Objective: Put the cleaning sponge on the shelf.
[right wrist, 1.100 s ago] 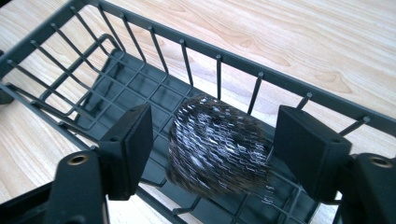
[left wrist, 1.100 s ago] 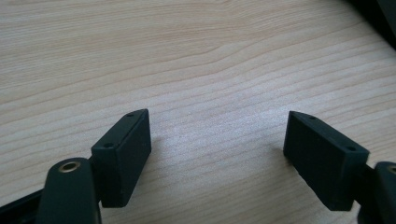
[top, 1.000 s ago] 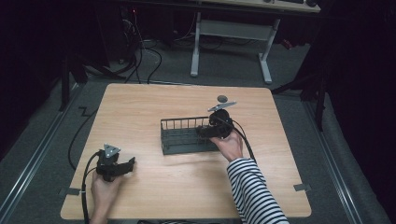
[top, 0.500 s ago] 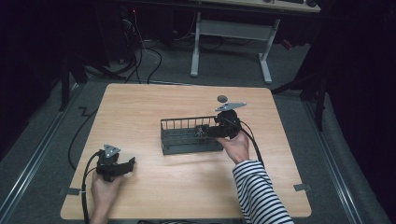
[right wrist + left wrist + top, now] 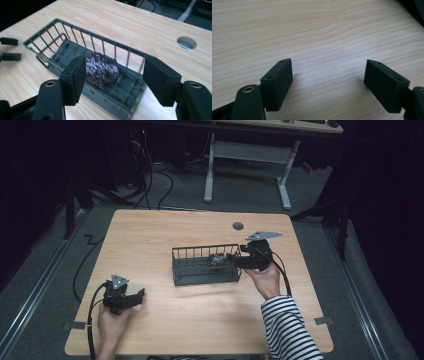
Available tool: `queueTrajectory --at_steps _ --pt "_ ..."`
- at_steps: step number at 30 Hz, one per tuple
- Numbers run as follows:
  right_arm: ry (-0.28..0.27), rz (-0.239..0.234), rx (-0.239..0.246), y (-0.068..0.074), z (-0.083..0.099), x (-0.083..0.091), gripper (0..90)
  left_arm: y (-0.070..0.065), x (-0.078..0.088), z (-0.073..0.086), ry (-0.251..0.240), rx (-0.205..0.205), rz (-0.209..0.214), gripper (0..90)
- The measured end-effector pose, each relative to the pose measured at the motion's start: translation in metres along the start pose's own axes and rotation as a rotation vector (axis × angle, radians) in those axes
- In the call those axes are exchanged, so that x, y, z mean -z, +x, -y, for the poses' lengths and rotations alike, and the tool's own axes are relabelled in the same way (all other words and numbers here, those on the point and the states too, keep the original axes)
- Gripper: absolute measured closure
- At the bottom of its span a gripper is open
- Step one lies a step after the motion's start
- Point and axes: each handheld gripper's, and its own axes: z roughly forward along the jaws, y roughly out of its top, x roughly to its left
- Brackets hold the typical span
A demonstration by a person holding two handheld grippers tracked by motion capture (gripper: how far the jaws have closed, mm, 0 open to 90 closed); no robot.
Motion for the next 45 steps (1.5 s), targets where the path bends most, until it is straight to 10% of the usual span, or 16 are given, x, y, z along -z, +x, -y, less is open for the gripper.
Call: queueTrajectory --at_steps 45 --pt "-0.121 0.034 -0.11 -0.021 0.081 0.077 37.3 0.0 0.0 0.0 -0.001 0.003 0.003 23.6"
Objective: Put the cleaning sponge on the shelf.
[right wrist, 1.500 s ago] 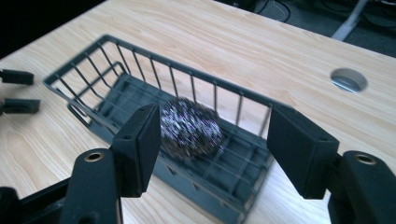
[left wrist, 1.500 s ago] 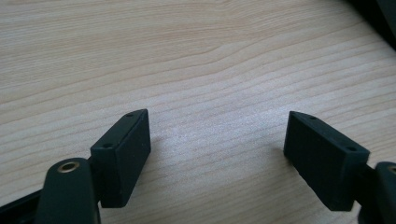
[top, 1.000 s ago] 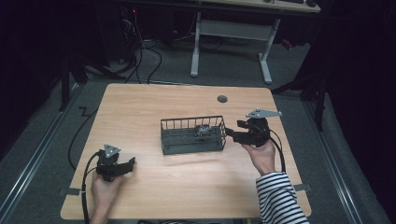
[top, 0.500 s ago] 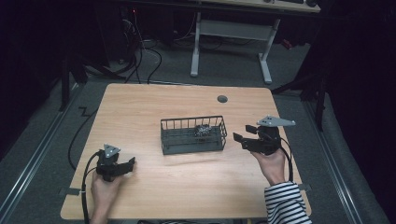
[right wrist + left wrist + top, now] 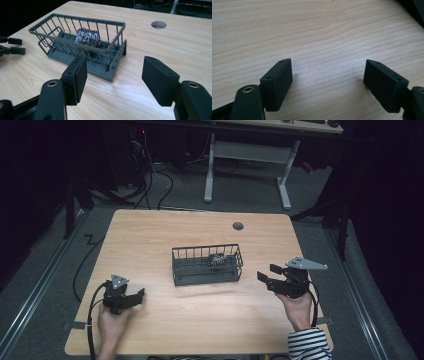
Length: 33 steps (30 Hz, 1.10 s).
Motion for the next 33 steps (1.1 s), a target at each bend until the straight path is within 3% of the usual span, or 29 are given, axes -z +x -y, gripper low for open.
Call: queueTrajectory --at_steps 18,33 --pt "0.033 0.011 -0.078 -0.013 0.044 -0.004 37.3 0.0 0.0 0.0 0.001 -0.001 0.0 23.5" --pt "0.066 0.031 -0.106 -0.016 0.07 -0.022 37.3 0.0 0.0 0.0 0.003 -0.002 0.0 23.3"
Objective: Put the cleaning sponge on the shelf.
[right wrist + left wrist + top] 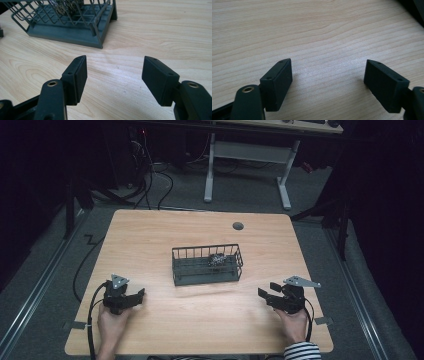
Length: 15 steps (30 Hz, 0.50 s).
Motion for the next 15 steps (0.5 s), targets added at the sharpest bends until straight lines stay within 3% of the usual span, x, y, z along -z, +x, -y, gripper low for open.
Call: queueTrajectory --at_steps 15 --pt "0.032 0.049 0.016 -0.001 0.015 -0.018 37.2 0.0 0.0 0.0 0.0 0.0 0.0 23.3"
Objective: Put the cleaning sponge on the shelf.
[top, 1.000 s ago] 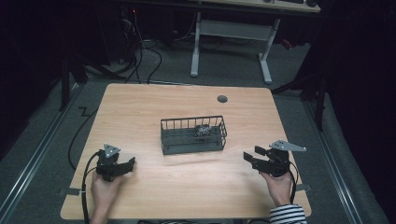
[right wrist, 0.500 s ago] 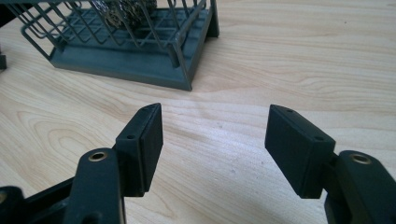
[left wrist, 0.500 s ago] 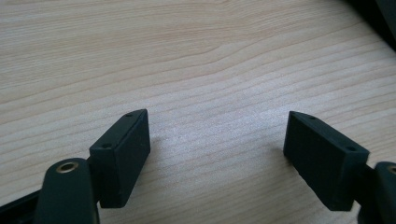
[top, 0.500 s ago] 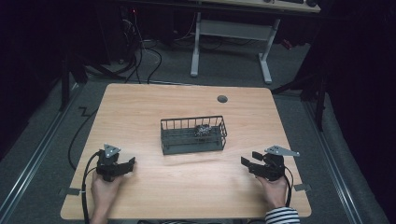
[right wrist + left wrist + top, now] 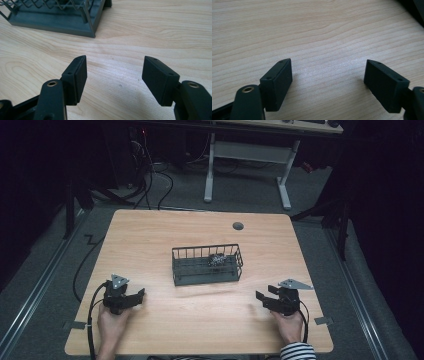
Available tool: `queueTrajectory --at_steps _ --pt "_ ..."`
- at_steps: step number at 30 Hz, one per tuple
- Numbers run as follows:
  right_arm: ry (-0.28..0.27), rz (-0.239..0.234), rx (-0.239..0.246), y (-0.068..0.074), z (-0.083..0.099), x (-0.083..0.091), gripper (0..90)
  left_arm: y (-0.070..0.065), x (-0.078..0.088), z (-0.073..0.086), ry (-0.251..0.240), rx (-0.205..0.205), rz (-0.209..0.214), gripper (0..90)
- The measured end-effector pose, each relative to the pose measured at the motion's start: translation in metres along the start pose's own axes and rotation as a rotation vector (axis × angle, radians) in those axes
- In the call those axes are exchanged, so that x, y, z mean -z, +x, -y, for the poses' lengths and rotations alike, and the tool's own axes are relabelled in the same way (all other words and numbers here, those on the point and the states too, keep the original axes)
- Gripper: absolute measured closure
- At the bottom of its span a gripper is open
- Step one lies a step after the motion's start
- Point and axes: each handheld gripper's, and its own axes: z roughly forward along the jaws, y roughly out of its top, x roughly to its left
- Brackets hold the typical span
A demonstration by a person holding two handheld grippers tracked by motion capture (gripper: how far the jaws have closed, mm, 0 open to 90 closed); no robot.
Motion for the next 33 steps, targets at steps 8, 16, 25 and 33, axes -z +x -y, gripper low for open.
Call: queueTrajectory --at_steps 8,16,25,33 --pt "0.029 0.042 0.033 0.002 0.006 -0.01 36.9 0.0 0.0 0.0 0.0 0.0 0.0 23.3" --pt "0.066 0.069 0.06 0.005 0.01 -0.019 35.9 0.0 0.0 0.0 0.0 0.0 0.0 23.2" --pt "0.076 0.126 0.131 0.012 0.012 -0.022 33.7 0.0 0.0 0.0 0.0 -0.001 0.001 23.0" --pt "0.077 0.128 0.13 0.012 0.012 -0.022 33.5 0.0 0.0 0.0 0.001 0.0 0.003 23.0"
